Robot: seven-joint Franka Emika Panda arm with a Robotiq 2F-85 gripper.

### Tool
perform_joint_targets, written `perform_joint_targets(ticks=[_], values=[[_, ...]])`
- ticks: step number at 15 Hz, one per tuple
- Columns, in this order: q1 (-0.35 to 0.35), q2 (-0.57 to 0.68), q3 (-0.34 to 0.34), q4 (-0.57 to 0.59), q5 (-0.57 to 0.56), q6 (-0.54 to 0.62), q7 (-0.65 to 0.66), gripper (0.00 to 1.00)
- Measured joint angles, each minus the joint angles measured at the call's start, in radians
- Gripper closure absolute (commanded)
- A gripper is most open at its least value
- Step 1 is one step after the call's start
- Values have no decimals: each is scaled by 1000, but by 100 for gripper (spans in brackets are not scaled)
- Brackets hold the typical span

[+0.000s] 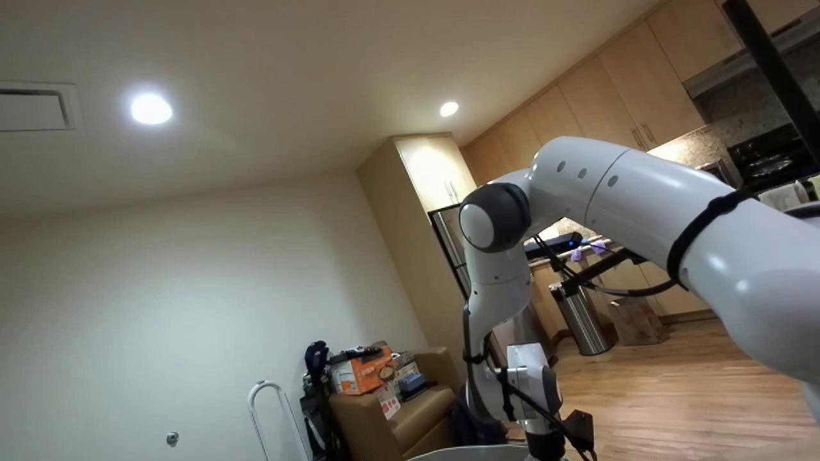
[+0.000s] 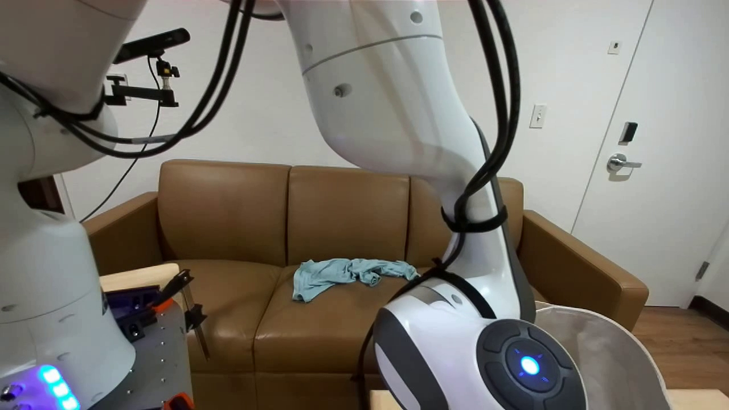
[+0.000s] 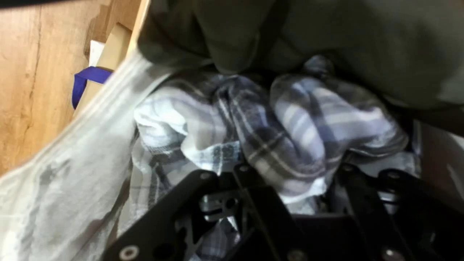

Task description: Take the checkered shirt out of the laundry bag and place it on the sofa

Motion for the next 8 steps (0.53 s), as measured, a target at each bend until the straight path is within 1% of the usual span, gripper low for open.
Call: perform_joint_targets(ticks=[2,4,5,6,8], values=[[0,-8,-1,-1,-1,0,14,93],[0,-30,0,-4,-3,-1,33,90],[2,-50,0,-6,-5,-1,42,92],[5,-75,1,-9,-7,-1,50,91],[22,-147,2,-16,-9,-1,65,91]])
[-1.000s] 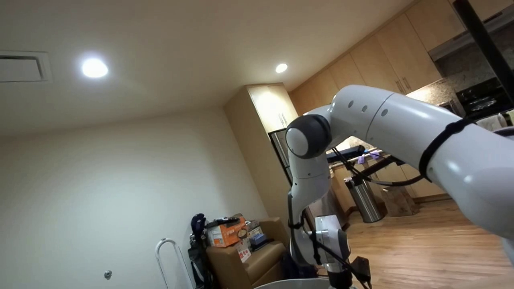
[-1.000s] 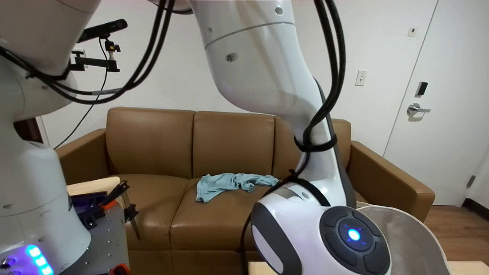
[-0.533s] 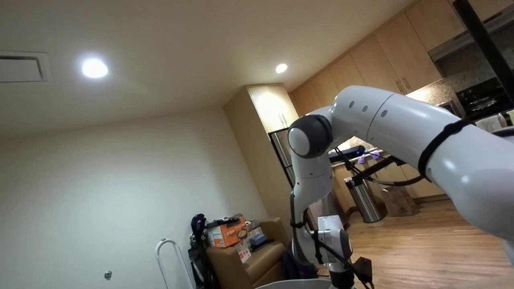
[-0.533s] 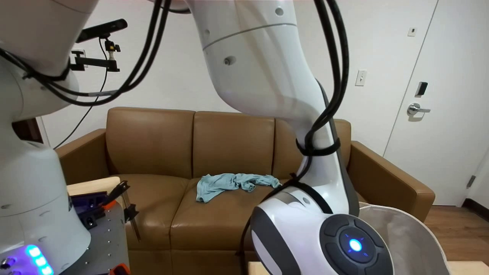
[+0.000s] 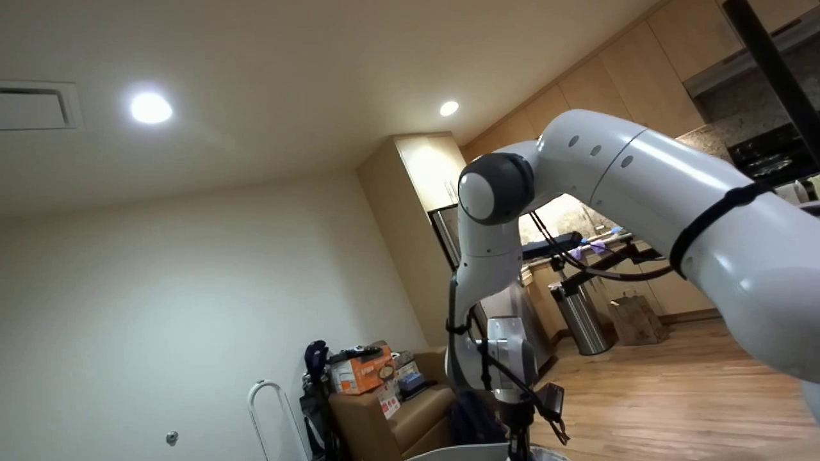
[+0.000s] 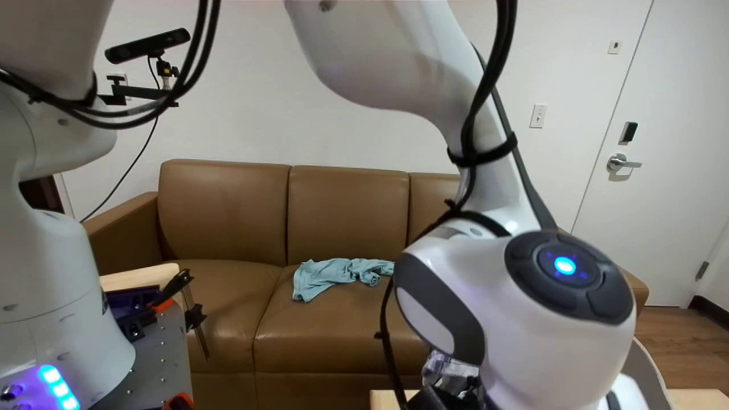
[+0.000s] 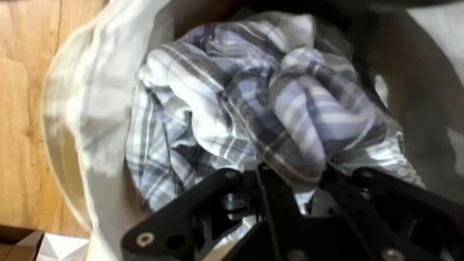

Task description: Take the checkered shirt out of the laundry bag and place it on the sofa

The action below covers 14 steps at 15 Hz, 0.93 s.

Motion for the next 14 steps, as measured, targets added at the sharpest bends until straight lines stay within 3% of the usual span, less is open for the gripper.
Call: perform_joint_targets(ticks=[7,9,14], values=[[75,-311,47,-89,11,78,1,85],[76,-337,48,-113,11,79,1,91],[85,-329,69,-99,10,79,-3,91]])
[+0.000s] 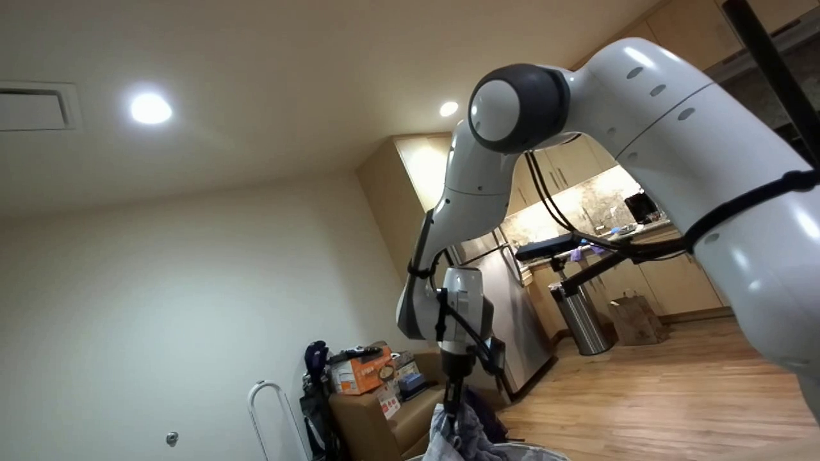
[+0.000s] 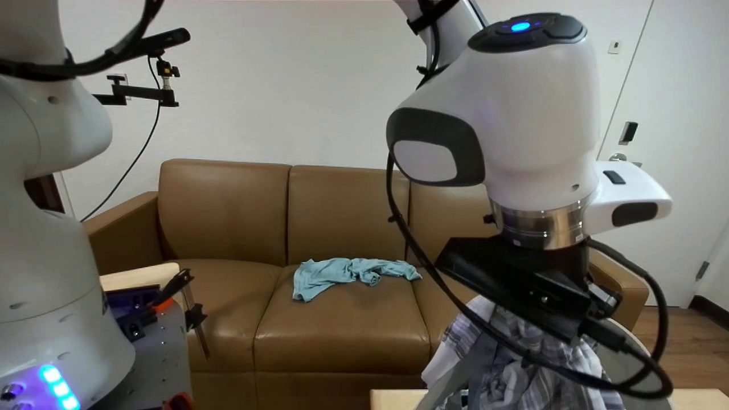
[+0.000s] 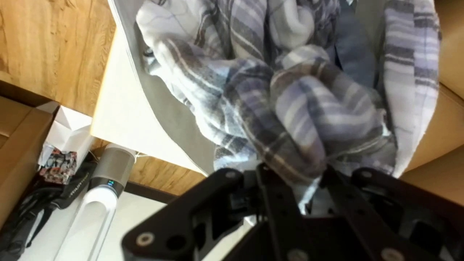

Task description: Take the checkered shirt out of the laundry bag and place it on the sofa

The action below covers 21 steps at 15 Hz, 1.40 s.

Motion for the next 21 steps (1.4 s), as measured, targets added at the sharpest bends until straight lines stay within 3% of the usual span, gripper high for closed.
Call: perform_joint_targets(ticks=[11,12,14,16,17,21], values=[[273,-187,211,88,-139,-18,1,92],[299,-199,233,97,-150,-30,1,85],[347,-215,273,120,-173,-48,5,85],[368,-223,287,126,-174,-48,6,85],[366,-223,286,126,-174,-49,6,91],[368,-204,286,128,-166,-57,-6,92]])
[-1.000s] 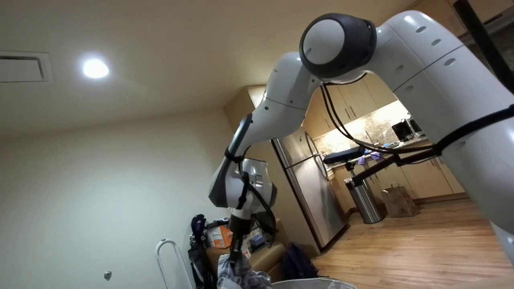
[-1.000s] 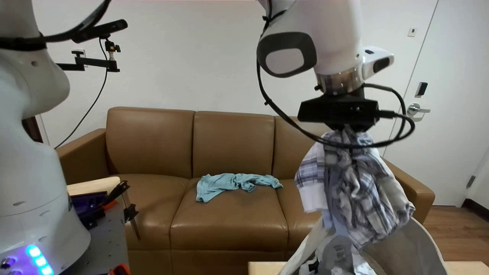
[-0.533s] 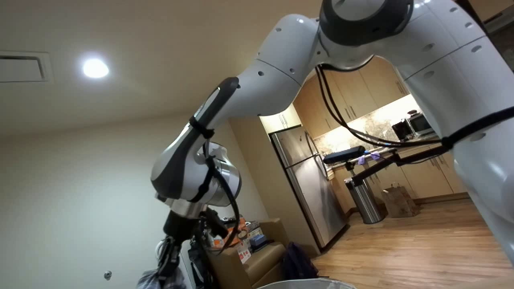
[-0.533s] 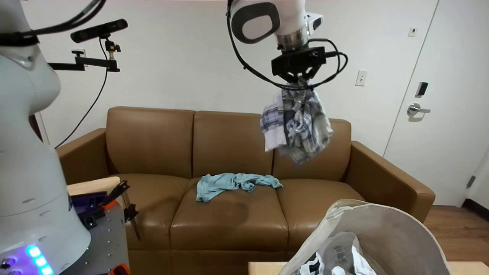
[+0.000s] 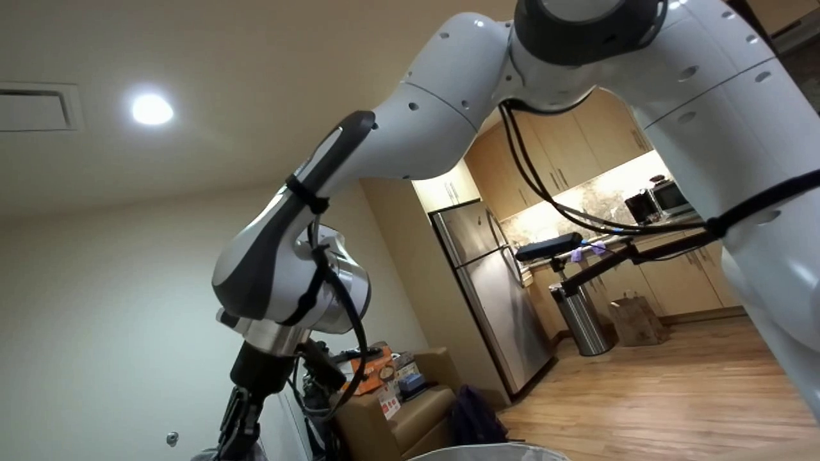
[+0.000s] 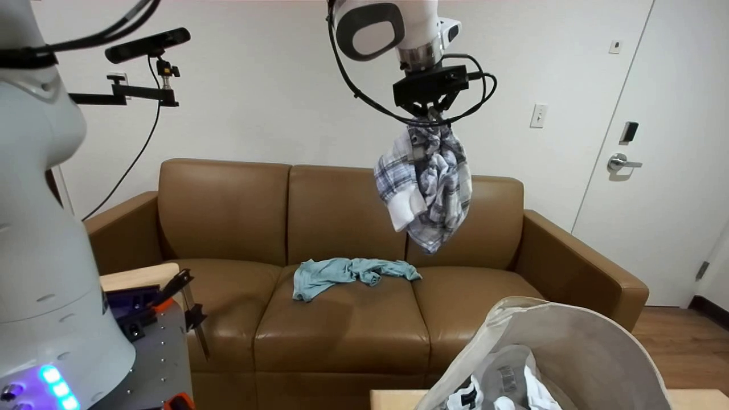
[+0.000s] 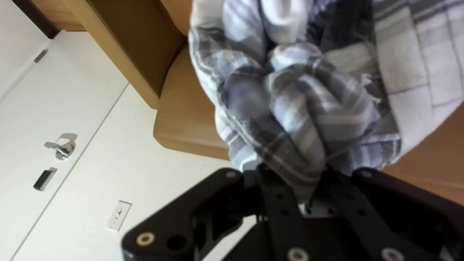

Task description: Take the checkered shirt out of the laundry bag and place it on the sofa

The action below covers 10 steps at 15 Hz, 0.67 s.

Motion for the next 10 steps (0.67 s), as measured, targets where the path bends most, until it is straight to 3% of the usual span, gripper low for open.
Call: perform_joint_targets(ticks=[3,8,10], values=[[40,85,58,64,49,-27,-63,92],[156,336,148,235,49,-121,-64,92],[198,462,164,323,65,-159,-82,86]])
